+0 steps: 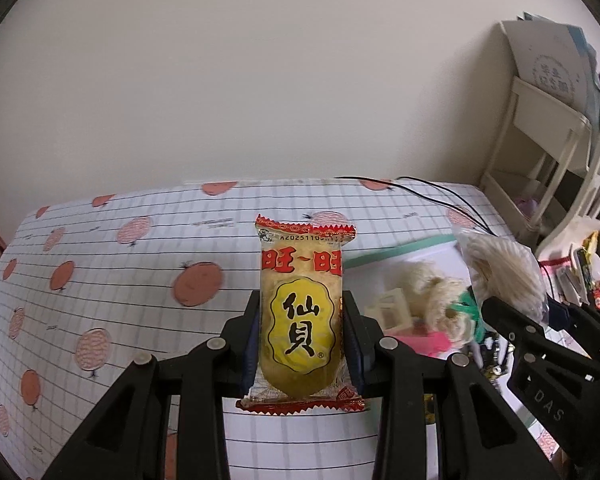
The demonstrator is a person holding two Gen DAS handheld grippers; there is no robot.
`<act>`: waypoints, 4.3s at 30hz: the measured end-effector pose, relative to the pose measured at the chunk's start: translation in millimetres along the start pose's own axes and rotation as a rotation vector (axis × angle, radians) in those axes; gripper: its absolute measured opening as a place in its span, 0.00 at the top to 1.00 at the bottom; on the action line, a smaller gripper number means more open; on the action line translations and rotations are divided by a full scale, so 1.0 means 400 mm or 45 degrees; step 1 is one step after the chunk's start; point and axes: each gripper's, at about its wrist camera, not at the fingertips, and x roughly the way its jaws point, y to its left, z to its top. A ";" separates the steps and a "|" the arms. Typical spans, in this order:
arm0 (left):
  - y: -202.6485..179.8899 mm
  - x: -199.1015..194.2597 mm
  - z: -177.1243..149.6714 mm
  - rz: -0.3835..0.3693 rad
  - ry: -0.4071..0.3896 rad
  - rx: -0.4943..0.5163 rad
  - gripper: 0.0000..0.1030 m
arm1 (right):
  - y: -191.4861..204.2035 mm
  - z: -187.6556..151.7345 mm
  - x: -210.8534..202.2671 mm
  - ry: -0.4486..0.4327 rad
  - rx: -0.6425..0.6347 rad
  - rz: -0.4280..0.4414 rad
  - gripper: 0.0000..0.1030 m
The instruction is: Organize objects
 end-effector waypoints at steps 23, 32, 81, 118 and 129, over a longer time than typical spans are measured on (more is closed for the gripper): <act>-0.179 0.163 -0.054 -0.135 0.113 0.100 0.63 | -0.136 0.007 0.081 0.027 0.092 -0.009 0.58; -0.196 0.192 -0.065 -0.146 0.149 0.124 0.63 | -0.123 -0.004 0.113 0.058 0.076 0.012 0.58; -0.194 0.118 -0.064 -0.085 0.161 0.174 0.41 | -0.094 0.008 0.067 0.016 0.078 0.059 0.22; 0.033 0.087 -0.108 0.078 0.154 -0.263 0.09 | -0.050 -0.031 0.016 0.006 0.048 0.021 0.00; 0.015 0.032 -0.132 0.073 0.120 -0.178 0.09 | -0.033 -0.060 -0.054 -0.018 0.042 0.004 0.00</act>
